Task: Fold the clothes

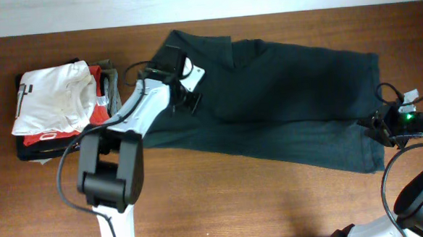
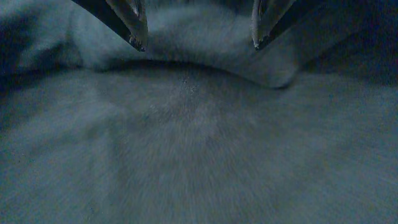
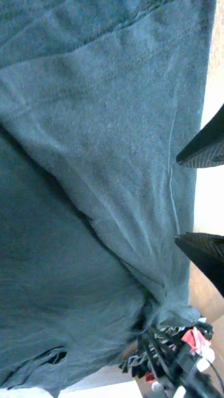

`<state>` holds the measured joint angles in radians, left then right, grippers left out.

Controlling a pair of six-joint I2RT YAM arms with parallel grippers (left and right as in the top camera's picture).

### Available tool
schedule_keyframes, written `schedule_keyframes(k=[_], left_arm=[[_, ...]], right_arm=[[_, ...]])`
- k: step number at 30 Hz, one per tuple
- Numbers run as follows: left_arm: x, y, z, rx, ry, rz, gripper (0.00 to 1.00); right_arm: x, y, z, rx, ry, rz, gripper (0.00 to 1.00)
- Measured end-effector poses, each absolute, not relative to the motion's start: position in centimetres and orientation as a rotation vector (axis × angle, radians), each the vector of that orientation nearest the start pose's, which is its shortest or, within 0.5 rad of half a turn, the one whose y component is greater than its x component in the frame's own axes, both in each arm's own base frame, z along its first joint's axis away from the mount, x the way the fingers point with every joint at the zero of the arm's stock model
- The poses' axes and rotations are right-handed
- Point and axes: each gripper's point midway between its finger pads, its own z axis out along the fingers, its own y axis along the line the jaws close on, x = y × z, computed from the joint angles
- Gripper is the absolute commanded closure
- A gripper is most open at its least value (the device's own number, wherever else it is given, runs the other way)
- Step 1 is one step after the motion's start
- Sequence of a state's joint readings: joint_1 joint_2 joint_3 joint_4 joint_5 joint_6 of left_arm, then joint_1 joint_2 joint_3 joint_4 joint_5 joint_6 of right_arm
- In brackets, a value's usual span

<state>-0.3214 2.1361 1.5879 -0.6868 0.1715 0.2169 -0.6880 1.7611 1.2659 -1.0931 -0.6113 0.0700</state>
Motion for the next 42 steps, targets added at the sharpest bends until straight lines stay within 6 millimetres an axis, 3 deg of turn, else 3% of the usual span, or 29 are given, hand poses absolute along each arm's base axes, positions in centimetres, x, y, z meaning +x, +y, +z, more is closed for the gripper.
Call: schedule_keyframes(k=[2, 5, 8, 11, 12, 13, 15, 18, 20, 23, 26, 28, 30, 32, 33, 34, 38, 42], left_arm=[[45.1, -17.8, 0.9, 0.811, 2.709, -0.194, 0.79], [45.7, -17.4, 1.0, 0.813, 2.689, -0.149, 1.00], [45.7, -17.6, 1.8, 0.829, 2.698, -0.132, 1.00], [47.3, -19.6, 5.6, 0.850, 2.627, -0.132, 1.00], [47.3, -20.2, 5.9, 0.864, 2.615, -0.134, 0.98], [47.0, -20.8, 5.9, 0.881, 2.612, -0.137, 0.85], [46.2, -22.1, 5.8, 0.930, 2.603, -0.141, 0.36], [46.2, -21.9, 5.7, 0.922, 2.611, -0.106, 0.27], [46.4, -20.0, 5.9, 0.876, 2.651, 0.025, 0.17], [46.8, -17.1, 7.8, 0.778, 2.716, 0.124, 0.19], [47.5, -13.1, 7.4, 0.590, 2.798, 0.051, 0.29], [49.5, -12.5, 6.6, 0.526, 2.757, -0.052, 0.33], [50.3, -12.9, 4.7, 0.516, 2.759, -0.142, 0.38], [50.2, -14.4, 2.1, 0.548, 2.773, -0.240, 0.66], [50.1, -15.0, 1.5, 0.569, 2.768, -0.260, 0.85], [50.0, -15.5, 1.2, 0.590, 2.766, -0.270, 0.96], [49.6, -15.7, 1.2, 0.616, 2.780, -0.258, 0.96], [50.6, -14.3, 3.6, 0.597, 2.780, -0.125, 1.00]], right_arm=[[30.3, -11.9, 9.4, 1.048, 2.648, 0.862, 0.62], [30.3, -11.9, 9.4, 1.046, 2.650, 0.858, 0.62], [30.2, -12.0, 9.3, 1.048, 2.656, 0.848, 0.61], [30.2, -12.0, 9.3, 1.048, 2.655, 0.848, 0.61], [30.2, -12.0, 9.3, 1.048, 2.655, 0.848, 0.61], [30.2, -12.0, 9.3, 1.047, 2.655, 0.848, 0.61], [30.2, -12.0, 9.3, 1.047, 2.655, 0.847, 0.61], [30.2, -12.1, 9.3, 1.046, 2.656, 0.841, 0.53], [30.0, -12.5, 9.0, 1.056, 2.673, 0.794, 0.49], [29.1, -13.7, 7.7, 1.168, 2.707, 0.662, 0.48], [28.0, -13.4, 5.9, 1.235, 2.722, 0.642, 0.48], [27.9, -13.4, 5.7, 1.257, 2.717, 0.644, 0.48], [28.0, -13.4, 5.7, 1.260, 2.714, 0.642, 0.48], [28.0, -13.4, 5.7, 1.260, 2.714, 0.642, 0.48], [28.0, -13.4, 5.7, 1.262, 2.713, 0.642, 0.48], [27.9, -13.4, 5.7, 1.261, 2.713, 0.642, 0.48], [27.9, -13.4, 5.7, 1.260, 2.714, 0.642, 0.48], [27.9, -13.4, 5.7, 1.261, 2.714, 0.642, 0.48]])
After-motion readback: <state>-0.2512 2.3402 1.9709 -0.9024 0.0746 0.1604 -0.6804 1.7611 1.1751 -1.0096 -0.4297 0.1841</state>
